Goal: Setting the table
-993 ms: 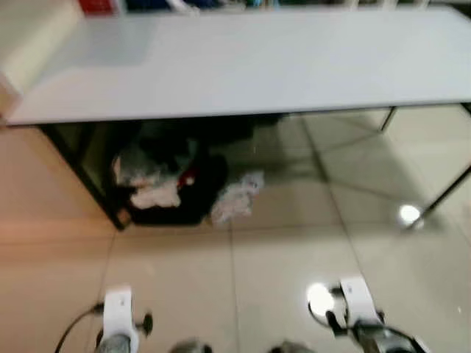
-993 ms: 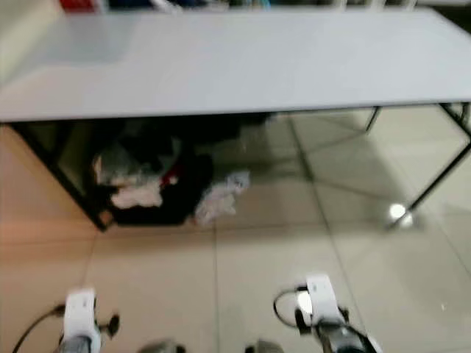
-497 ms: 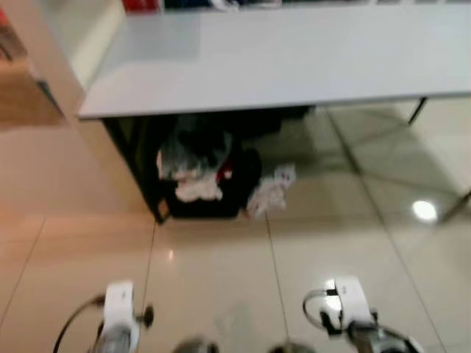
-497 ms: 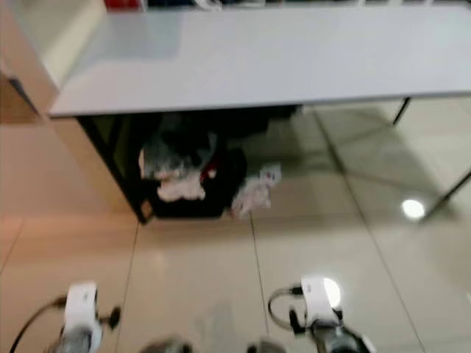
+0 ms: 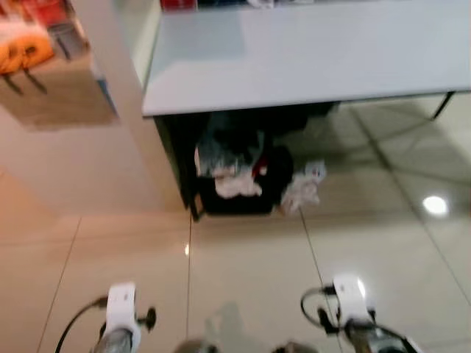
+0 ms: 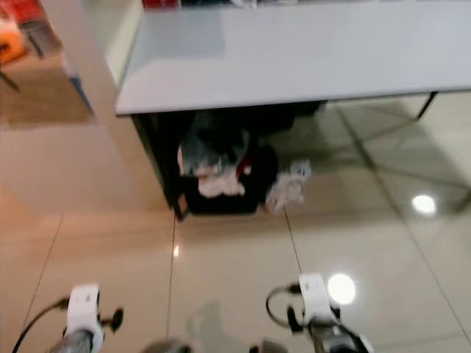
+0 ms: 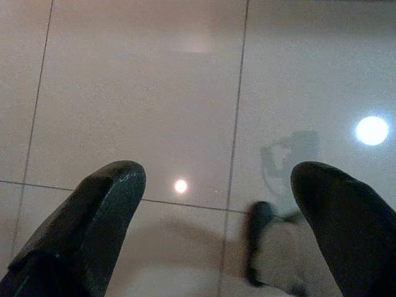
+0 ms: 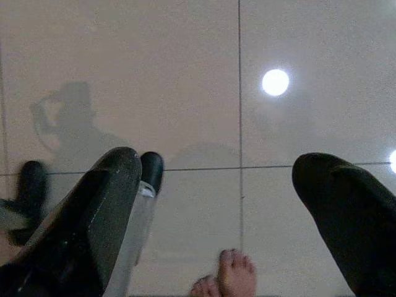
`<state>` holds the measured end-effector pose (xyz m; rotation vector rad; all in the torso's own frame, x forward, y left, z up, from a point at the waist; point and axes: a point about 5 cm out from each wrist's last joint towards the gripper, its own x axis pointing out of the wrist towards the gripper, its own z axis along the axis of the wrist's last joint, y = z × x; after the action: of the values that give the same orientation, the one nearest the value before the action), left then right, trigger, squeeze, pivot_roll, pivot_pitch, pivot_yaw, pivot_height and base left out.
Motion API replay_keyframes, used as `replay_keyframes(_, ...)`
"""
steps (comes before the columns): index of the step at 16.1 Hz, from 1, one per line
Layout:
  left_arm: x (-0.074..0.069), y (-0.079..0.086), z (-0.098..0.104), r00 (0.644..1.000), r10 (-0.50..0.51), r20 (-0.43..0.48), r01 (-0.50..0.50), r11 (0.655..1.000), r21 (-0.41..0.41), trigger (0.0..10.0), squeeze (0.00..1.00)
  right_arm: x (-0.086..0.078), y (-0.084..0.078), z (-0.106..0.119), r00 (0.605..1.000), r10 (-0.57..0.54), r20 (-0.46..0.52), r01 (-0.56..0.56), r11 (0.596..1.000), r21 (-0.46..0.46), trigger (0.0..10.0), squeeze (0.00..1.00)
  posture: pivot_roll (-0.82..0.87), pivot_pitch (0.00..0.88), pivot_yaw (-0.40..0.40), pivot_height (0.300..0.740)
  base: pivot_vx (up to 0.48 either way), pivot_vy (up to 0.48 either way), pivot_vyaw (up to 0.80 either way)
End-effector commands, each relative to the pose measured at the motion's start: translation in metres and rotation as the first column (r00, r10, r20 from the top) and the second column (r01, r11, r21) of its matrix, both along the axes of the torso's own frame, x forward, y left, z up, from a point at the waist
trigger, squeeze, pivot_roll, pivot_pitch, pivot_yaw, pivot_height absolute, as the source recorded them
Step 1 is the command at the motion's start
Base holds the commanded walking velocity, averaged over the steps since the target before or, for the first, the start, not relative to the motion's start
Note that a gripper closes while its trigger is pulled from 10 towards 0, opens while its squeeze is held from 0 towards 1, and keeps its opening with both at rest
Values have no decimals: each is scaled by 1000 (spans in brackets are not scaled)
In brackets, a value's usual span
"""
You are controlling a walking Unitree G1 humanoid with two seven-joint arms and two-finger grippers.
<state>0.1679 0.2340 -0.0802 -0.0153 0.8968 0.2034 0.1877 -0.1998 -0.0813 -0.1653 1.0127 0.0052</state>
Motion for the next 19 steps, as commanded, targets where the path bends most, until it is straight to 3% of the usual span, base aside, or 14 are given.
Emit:
replay_keyframes(1,0,8,2,1000,2,4,-2,1000,21,10000,0,3,6,1,1000,1,9,-1,1000,20,10000,0,-67,71,26,740,0,476,0)
replay_keyframes(10,-3,13,2,1000,6,-3,-6,1000,22,10000,0,-1,11,-2,1000,-16,1,16,999,45,10000,0,-64,76,50,740,0,477,0)
replay_keyframes(17,14,11,11,996,-33,77,31,999,23,10000,0,14,18,5,998,9,60,-14,997,73,10000,0,-67,78,46,740,0,476,0)
replay_keyframes(19,30,10,22,984,-20,176,21,1000,-5,10000,0,31,23,15,992,16,126,-29,995,97,10000,0,-66,78,43,740,0,478,0)
